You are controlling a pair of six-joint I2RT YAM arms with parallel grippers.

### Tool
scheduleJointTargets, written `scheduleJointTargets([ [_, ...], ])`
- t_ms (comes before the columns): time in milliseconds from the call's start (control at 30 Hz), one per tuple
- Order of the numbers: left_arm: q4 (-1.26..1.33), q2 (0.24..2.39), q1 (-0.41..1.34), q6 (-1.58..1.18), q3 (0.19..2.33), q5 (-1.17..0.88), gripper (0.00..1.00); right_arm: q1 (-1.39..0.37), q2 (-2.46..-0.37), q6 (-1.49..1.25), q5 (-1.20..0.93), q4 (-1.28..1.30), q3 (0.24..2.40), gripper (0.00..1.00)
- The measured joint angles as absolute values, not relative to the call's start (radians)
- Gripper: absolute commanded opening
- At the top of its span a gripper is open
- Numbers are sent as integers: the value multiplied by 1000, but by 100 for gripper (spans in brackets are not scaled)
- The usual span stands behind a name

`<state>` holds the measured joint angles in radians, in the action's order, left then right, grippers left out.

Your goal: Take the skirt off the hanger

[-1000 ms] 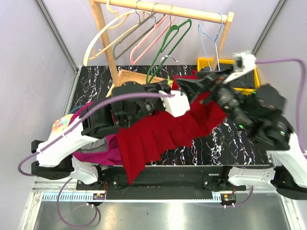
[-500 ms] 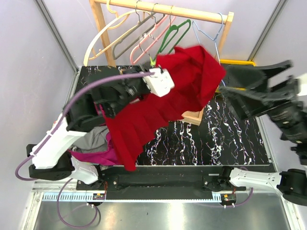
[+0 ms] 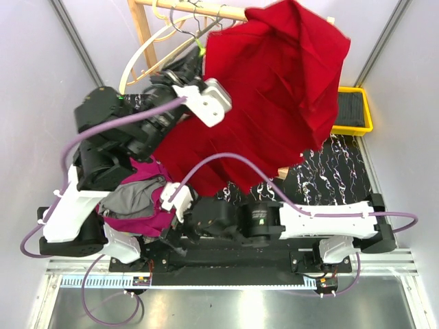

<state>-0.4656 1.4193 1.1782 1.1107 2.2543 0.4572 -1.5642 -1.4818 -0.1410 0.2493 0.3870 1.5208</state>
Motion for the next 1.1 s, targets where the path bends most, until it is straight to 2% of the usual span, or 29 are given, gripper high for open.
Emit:
scheduleJointTargets([
  [167,-477,1430,1179,1127,2220,448,0,-1569,-1477,-120,440,338,1424,100],
  [333,-464,1425,1181,1133,2190,445,0,-1656,-1440,24,734,109,1359,100],
  [467,-443,1418,1181,1137,2150,444,0,-1748,-1467,278,947,-264,1237,100],
  [633,-442,1428,1181,1145,2145,440,0,-1752,-1679,763,1129,-886,1190,100],
  [700,-438,1432,1181,1145,2146,440,0,-1740,-1770,935,1169,-1020,1221,96],
  [733,-435,1435,1183,1145,2146,440,0,-1729,-1808,1002,1180,-1066,1236,89],
  [800,-430,1441,1188,1144,2147,439,0,-1699,-1842,1088,1206,-1119,1241,84],
  [933,-429,1446,1202,1144,2147,437,0,-1614,-1835,1151,1241,-1210,1247,80],
  [1033,-425,1446,1208,1144,2146,435,0,-1564,-1826,1179,1242,-1250,1265,57],
  [1067,-424,1446,1209,1144,2145,434,0,-1559,-1824,1185,1241,-1261,1274,34],
  [1100,-424,1445,1209,1144,2144,434,0,-1557,-1824,1192,1240,-1269,1284,16],
])
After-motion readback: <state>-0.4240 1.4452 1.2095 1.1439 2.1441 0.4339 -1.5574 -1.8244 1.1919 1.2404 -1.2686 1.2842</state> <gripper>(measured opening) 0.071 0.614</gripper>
